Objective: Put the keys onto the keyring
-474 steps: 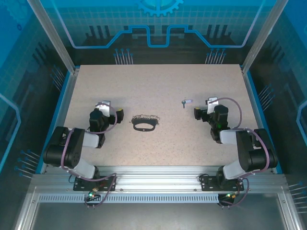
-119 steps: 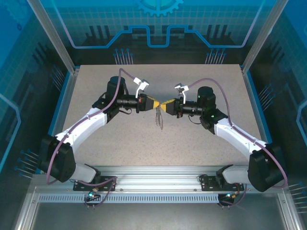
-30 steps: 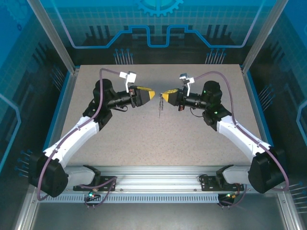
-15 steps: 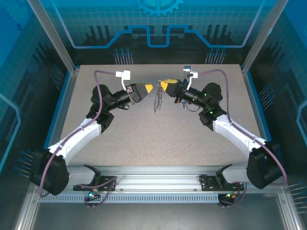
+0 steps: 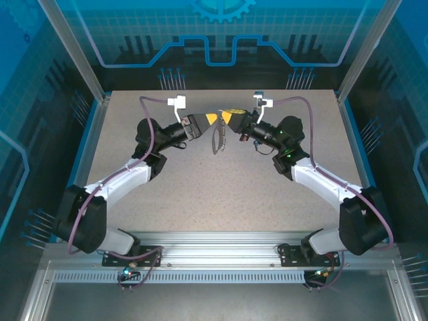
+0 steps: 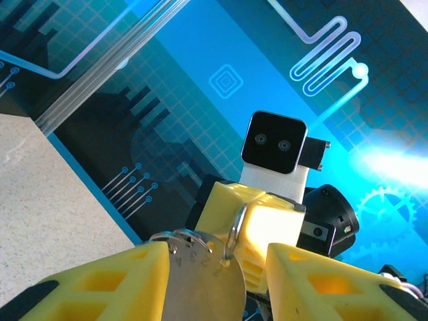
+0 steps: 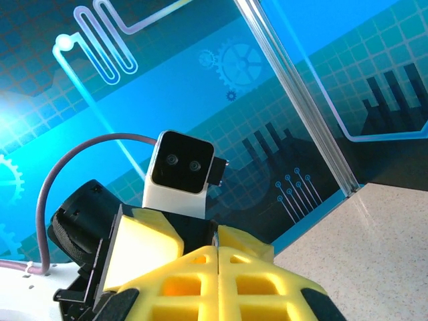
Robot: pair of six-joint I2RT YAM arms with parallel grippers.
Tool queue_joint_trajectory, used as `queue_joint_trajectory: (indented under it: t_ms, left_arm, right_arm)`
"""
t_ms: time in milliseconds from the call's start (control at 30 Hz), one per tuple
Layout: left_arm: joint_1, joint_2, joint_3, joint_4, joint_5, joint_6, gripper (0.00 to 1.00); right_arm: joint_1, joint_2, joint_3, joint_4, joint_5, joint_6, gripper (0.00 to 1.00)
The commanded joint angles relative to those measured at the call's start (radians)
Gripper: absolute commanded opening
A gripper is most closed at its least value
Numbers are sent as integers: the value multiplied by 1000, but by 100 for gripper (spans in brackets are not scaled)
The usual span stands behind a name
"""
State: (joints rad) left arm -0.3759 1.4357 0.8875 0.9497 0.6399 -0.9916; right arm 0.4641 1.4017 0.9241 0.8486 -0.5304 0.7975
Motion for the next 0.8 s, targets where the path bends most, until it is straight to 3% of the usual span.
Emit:
queue_joint_trajectory:
  t_ms: [0,267,467,767]
  left_arm:
    - [-4,23,37,96,1,-26,43]
    - [-13,58,69,115,4,-34,36]
    - [-22,65,83,111,6,-30,24]
    - [-34,50,49,110,6,-23,30]
  right_arm:
    - [13,12,8,45,6,11,0]
    - [11,33,13,43,-5,10,0]
    - [5,30,3,43,-6,11,0]
    - [-11,1,-19,41,2,13,0]
